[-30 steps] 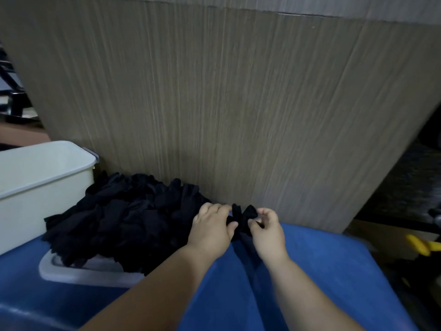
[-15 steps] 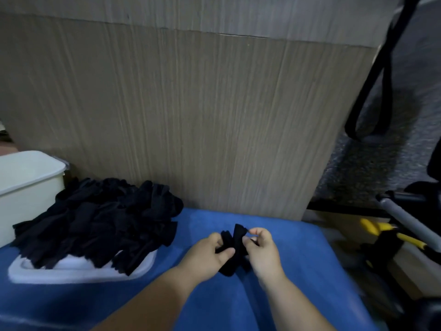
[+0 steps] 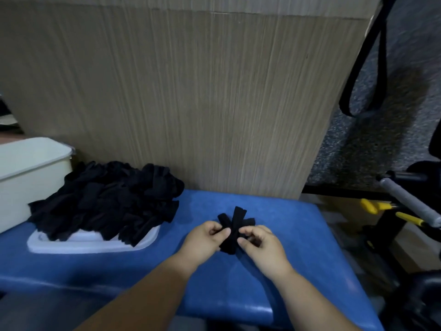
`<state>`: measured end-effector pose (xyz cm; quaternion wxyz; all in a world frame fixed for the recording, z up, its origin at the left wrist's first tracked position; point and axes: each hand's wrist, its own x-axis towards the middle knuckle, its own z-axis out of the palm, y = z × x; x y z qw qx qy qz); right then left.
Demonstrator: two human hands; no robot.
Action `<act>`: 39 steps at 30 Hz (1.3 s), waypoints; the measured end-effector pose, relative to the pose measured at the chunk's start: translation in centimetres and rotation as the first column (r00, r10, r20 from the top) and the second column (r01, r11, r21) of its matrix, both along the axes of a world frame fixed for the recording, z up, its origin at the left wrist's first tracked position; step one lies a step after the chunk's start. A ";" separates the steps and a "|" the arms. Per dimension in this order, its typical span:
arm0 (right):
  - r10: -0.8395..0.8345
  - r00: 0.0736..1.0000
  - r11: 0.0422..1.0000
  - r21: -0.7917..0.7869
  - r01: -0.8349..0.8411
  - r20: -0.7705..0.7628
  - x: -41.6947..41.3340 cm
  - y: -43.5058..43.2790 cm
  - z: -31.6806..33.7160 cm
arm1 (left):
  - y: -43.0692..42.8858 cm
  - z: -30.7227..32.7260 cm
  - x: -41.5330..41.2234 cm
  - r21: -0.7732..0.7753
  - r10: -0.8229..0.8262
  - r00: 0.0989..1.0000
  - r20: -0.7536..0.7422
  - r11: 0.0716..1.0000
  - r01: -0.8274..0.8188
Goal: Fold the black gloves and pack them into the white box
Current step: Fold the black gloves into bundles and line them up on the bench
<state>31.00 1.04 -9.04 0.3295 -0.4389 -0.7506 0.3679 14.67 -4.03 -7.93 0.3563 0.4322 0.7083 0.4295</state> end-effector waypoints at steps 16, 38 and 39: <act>0.141 0.990 0.987 -0.078 -0.139 0.012 0.6 -0.3 -0.5 | -1.3 -0.8 0.4 0.077 0.006 0.983 0.185 0.997 -0.020; 0.077 0.997 0.995 0.060 -0.077 -0.001 1.0 -0.1 -1.2 | -1.5 -0.9 2.8 0.044 0.103 0.995 -0.003 0.994 -0.103; 0.115 0.993 0.992 0.046 -0.115 0.007 1.1 0.0 -1.3 | -1.4 -1.0 2.7 0.049 0.115 0.993 0.007 0.992 -0.115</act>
